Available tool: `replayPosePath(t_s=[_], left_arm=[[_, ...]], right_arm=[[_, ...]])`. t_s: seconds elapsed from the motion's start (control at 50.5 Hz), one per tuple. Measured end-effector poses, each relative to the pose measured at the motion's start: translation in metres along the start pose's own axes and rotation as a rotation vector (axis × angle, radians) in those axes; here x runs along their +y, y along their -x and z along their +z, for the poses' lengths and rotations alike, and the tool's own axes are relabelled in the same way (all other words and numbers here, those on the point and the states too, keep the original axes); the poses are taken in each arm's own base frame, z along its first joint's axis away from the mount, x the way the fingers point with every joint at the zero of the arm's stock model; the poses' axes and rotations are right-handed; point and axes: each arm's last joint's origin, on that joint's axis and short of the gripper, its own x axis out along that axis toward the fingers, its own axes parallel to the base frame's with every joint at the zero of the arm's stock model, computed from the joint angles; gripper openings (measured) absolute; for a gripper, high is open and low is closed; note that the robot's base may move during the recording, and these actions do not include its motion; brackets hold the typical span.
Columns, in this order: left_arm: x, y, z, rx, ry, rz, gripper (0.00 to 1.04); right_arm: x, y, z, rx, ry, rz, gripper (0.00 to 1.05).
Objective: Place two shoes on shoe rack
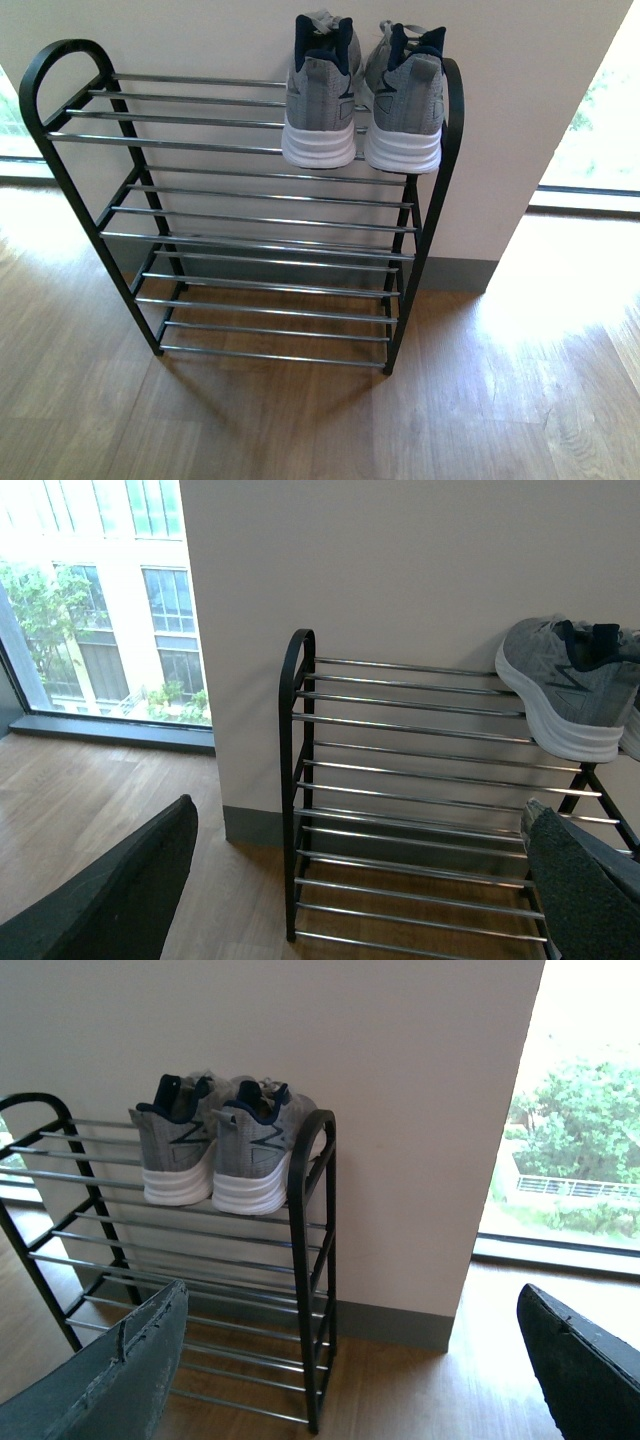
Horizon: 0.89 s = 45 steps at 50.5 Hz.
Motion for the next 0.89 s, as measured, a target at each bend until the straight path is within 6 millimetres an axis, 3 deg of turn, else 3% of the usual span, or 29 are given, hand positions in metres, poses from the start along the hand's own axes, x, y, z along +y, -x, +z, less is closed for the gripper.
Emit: replayPosePath(t_s=[0.891], left_arm=[[0.0001, 0.0, 0.0, 0.0, 0.0, 0.002, 0.95]], right_arm=[[0.0001, 0.0, 0.0001, -0.001, 0.0, 0.002, 0.96]])
